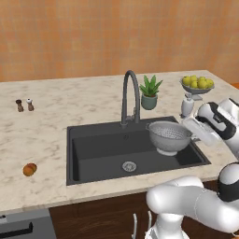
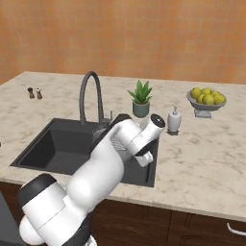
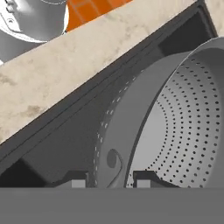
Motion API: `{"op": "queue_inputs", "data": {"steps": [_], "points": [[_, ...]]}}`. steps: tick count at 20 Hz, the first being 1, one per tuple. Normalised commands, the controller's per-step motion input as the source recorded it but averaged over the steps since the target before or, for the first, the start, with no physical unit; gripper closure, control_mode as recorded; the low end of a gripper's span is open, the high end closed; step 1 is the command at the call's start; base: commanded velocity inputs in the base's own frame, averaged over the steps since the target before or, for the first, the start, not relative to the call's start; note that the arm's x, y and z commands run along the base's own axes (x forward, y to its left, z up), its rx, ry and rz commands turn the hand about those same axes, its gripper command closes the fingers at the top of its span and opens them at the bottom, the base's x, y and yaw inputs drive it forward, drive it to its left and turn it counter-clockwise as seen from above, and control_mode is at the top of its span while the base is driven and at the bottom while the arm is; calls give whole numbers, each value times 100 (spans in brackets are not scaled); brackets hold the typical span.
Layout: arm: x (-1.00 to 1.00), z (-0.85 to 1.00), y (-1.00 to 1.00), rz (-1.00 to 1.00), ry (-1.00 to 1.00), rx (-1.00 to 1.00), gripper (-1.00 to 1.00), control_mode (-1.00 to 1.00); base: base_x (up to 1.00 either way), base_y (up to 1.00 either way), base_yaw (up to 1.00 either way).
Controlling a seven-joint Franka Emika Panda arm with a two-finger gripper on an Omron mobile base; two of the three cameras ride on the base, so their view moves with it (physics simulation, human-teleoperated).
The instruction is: Put the colander in the sink, put the peach in the colander, and turn on the sink faucet and pour water over the colander.
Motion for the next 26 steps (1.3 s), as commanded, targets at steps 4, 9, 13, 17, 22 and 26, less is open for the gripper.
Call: {"op": "queue_inputs", "data": {"steps": [4,9,13,17,22,26], "points": [[25,-28,23,68,-12,-2,100,-100,0,0,0],[28,-15,31,70,0,-2,100,-100,0,0,0],[27,-18,27,61,-3,-3,100,-100,0,0,0],[27,-25,20,50,-9,-1,100,-100,0,0,0],[26,-30,33,32,-10,0,100,-100,0,0,0],[25,-29,24,18,-10,0,100,-100,0,0,0]]}}
